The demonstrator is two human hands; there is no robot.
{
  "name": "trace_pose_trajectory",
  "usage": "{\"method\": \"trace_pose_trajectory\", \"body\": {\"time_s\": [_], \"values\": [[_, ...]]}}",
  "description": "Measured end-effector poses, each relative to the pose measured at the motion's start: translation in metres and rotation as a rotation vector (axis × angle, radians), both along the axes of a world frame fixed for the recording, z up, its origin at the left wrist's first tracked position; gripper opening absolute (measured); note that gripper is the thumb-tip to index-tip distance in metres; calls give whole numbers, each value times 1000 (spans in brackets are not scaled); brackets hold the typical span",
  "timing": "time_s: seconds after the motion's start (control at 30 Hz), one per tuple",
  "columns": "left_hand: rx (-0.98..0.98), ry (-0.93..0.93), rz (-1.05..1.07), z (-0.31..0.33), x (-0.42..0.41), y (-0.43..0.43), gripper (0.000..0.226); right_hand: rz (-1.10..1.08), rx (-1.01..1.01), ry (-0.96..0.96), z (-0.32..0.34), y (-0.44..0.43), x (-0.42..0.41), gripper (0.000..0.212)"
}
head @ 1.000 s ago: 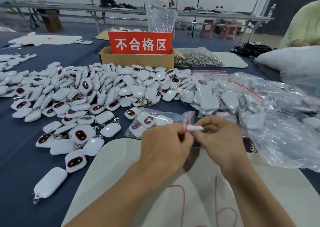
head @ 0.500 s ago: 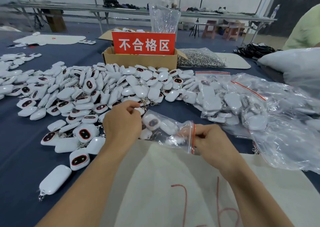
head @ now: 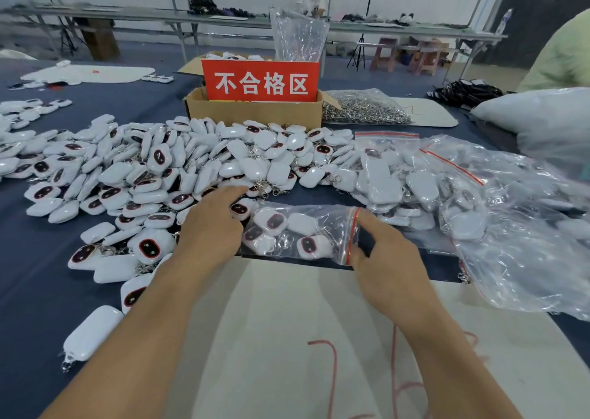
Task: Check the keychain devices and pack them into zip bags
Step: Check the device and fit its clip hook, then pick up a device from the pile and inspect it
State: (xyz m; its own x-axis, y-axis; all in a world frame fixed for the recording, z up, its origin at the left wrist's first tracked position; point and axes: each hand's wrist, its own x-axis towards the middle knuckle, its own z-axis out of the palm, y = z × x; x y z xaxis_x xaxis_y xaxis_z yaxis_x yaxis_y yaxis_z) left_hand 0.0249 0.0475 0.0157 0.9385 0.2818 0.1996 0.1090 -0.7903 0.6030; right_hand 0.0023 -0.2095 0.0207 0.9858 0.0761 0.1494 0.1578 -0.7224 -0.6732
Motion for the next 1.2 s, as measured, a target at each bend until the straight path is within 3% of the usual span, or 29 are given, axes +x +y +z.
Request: {"method": "trace_pose_trajectory", "body": {"time_s": [0.13, 0.3, 0.43, 0.53, 0.6, 0.7, 0.8, 0.87, 0.97, 1.03, 1.2], "values": [[225, 11, -72, -7, 2, 0, 54, -26, -42, -25, 4, -3, 1, 29], [127, -35, 35, -14, 5, 2, 37, 212, -30, 46, 1, 4, 1, 48], [101, -110, 72, -15, 4, 0, 58, 278, -93, 69, 2, 3, 1, 54], [95, -186, 35, -10, 1, 1, 79, 86, 98, 11, 4, 3, -1, 45], [57, -274, 45, -5, 0, -3, 76, -89, 235, -8, 5, 3, 1, 46], [-197, -347, 43, 4, -4, -19, 70, -247, 437, -64, 9, 4, 0, 41], [-518, -296, -116, 12, -10, -42, 76, -220, 590, -147, 14, 12, -9, 34], [-554, -287, -240, 14, -15, -57, 75, -166, 621, -150, 17, 19, -14, 24], [-633, -229, -380, 14, -21, -69, 64, -64, 565, -94, 15, 22, -16, 38], [-652, -173, -457, 14, -24, -72, 59, 5, 545, -49, 15, 21, -15, 35], [-870, -204, -436, 17, -27, -79, 59, 34, 594, 26, 16, 14, -11, 23]]}}
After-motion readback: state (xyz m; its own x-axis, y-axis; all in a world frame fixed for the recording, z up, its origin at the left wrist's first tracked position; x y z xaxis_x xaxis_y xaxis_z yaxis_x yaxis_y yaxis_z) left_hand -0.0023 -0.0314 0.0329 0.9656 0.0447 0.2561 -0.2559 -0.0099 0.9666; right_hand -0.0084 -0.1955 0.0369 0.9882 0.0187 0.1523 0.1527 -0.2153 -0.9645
